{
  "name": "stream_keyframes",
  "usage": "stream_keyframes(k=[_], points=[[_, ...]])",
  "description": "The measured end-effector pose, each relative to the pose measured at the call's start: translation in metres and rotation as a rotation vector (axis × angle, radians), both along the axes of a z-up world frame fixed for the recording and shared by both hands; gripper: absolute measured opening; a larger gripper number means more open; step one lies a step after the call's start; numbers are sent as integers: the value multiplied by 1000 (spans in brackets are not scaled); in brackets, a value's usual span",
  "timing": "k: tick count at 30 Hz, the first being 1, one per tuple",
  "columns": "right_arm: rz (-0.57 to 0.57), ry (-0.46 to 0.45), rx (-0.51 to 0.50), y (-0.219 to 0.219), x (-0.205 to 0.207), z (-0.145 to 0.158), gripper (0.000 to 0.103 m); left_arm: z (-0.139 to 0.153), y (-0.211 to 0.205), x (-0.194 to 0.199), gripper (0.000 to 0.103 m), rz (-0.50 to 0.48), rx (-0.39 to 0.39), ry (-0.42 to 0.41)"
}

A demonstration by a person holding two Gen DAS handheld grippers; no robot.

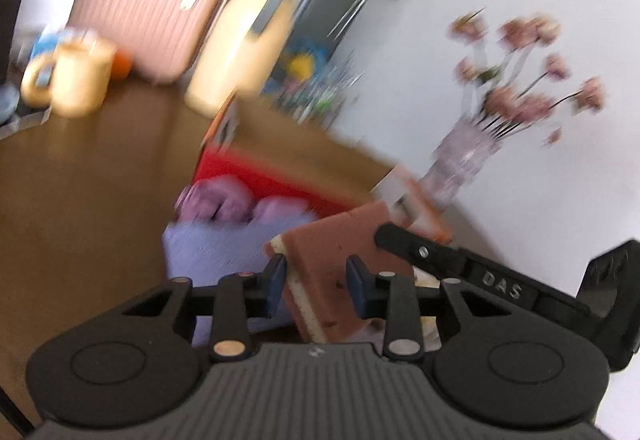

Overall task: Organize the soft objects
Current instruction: 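Grasp the brown-red sponge block with the right gripper and lift it, then carry the sponge block into the cardboard box and open the right gripper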

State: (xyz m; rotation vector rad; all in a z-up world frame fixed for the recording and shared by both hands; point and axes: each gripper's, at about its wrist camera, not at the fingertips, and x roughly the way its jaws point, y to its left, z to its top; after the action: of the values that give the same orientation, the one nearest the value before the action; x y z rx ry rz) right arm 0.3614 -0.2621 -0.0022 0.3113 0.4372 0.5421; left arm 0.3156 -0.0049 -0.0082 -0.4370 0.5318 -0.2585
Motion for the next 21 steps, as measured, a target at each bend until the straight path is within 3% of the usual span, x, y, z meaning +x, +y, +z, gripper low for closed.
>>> stream_keyframes(k=[3,6,10,14,17,21], points=[[-12,-51,9,-12,-40,24,27,23,-5,-22,33,-25,16,-113],[-37,8,20,-26,-81,27,27,34,-10,-52,33,-93,21,-128],[-64,147,79,-41,-136,-1,27,20,-13,-93,33,-168,-8,-35],[-56,286,107,-46,-164,-30,26,-3,-9,-113,33,-184,-28,95],[-67,294,93,-44,-171,-32,26,-12,-4,-115,33,-181,-51,178],[-108,303,-4,-30,-161,-40,26,-31,-7,-104,34,-171,-30,248]])
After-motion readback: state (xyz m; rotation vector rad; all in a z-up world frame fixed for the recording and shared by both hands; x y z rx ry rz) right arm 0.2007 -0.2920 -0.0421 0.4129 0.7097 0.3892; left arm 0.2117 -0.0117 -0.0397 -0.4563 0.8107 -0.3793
